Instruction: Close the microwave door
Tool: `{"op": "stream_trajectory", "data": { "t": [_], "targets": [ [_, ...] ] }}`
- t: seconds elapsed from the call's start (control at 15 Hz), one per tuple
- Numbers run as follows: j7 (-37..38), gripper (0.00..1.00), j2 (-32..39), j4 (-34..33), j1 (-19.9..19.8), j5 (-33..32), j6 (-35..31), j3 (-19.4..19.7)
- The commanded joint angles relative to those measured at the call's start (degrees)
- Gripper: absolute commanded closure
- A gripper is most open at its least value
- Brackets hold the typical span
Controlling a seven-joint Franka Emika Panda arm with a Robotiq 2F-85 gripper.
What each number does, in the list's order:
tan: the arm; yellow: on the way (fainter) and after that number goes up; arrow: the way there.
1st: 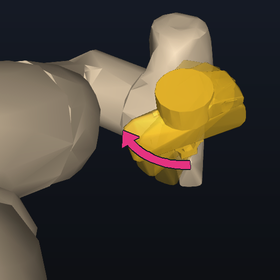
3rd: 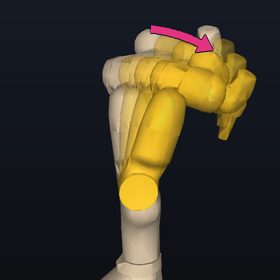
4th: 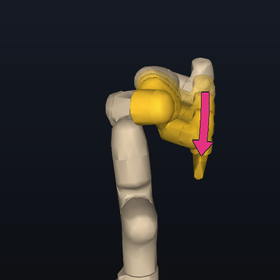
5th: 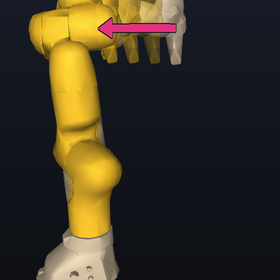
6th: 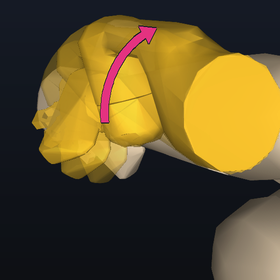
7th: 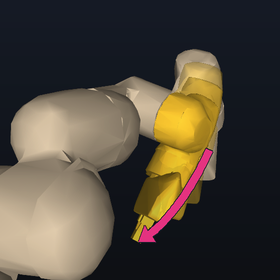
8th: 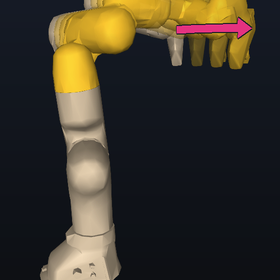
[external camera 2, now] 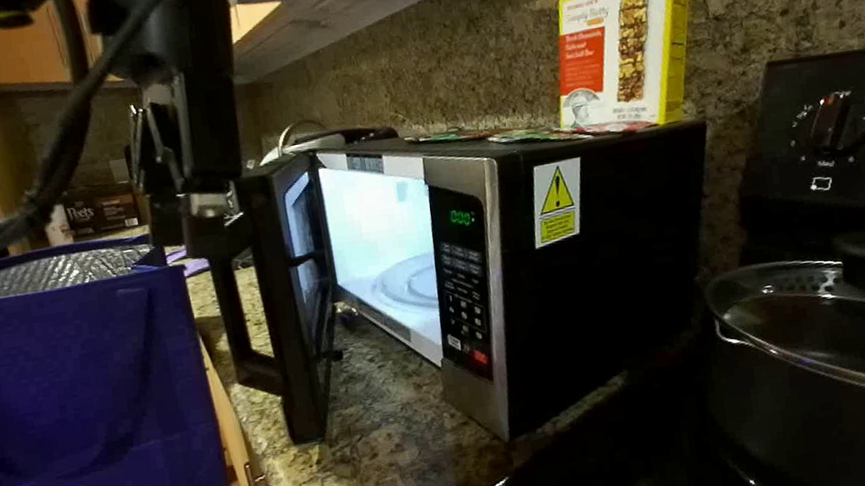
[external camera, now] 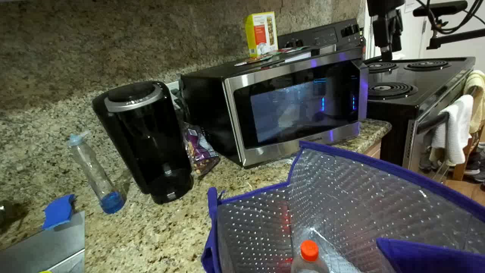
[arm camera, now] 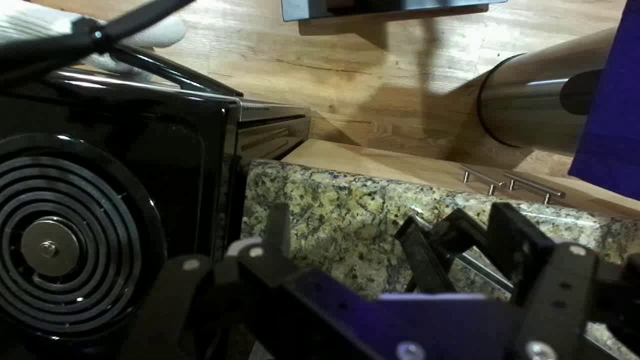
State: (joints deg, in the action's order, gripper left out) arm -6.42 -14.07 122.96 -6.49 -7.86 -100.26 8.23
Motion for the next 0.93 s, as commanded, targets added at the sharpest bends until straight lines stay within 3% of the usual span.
{"op": "stream_trajectory", "data": {
  "t": [0.0, 0.27, 0.87],
  "targets": [
    [0.0, 0.00, 0.0, -0.1, -0.1, 0.0, 0.1, -0.1],
    [2.8, 0.00, 0.5, 0.0, 0.4, -1.8, -5.0, -1.6],
    [1.1, 0.00, 6.9, -6.5, 3.2, -21.7, -9.6, -7.1]
  ]
}}
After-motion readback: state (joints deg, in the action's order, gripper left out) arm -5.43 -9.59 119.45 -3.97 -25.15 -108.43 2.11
